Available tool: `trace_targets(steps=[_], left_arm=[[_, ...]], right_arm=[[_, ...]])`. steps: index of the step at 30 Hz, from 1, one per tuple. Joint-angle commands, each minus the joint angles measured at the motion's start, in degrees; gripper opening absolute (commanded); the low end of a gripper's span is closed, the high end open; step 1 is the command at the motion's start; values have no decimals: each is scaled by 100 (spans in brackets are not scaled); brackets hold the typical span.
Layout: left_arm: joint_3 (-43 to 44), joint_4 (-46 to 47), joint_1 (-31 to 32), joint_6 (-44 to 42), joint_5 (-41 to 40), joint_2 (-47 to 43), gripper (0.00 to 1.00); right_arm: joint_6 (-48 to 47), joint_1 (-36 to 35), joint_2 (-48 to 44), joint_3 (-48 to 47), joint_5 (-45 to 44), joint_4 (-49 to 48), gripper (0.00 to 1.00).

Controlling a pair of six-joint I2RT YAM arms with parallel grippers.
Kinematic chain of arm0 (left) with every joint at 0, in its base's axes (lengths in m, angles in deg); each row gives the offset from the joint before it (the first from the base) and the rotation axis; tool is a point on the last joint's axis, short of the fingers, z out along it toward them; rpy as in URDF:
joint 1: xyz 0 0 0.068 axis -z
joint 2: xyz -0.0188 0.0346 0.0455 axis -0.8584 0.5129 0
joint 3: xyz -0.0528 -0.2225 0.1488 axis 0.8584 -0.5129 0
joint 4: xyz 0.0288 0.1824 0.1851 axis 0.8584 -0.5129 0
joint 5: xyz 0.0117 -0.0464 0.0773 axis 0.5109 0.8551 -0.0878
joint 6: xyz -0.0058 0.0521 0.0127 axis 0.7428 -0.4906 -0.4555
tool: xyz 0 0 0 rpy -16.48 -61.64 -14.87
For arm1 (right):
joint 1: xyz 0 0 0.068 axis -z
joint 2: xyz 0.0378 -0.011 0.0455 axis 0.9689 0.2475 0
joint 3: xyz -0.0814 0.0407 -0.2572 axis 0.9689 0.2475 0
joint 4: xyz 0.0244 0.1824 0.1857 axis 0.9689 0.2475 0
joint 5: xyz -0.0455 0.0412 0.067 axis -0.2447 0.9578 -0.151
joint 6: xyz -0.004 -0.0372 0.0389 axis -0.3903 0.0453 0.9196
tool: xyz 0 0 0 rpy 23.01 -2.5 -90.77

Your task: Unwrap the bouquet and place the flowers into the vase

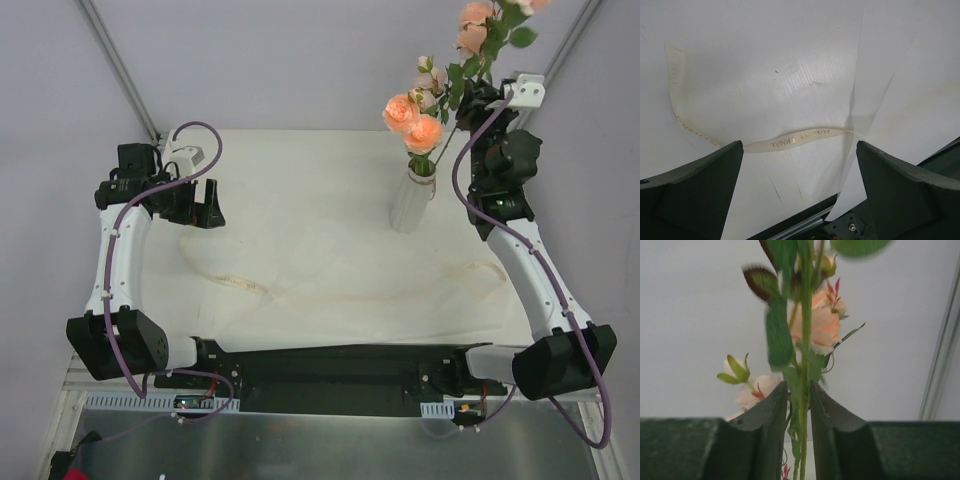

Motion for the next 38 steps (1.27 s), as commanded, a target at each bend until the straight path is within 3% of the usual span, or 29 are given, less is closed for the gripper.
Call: trace_targets(steps=[1,7,15,18,24,31,38], left_arm=[[154,-111,-50,-10,86,-269,96],[259,-199,-42,7,121,-427,97],[435,-375,-50,121,305,-629,97],[400,-366,-50,174,411,-761,97],[286,-366,-50,218,464,-858,99],[268,-296,-50,324,560,-866,99],[136,-94,-50,412,569,-814,99]], right_arm=[[195,-402,-382,-35,-222,663,41],[388,-904,-925,218,-530,1991,68],[757,-1281,-2200,615,-925,3835,78],[1029,-1361,-2447,502,-769,4986,97],[1749,-1484,-2246,361,-803,6754,96],[1742,-1590,-2640,738,-565,6668,96],[1707,-1686,-2333,659,-706,6887,96]])
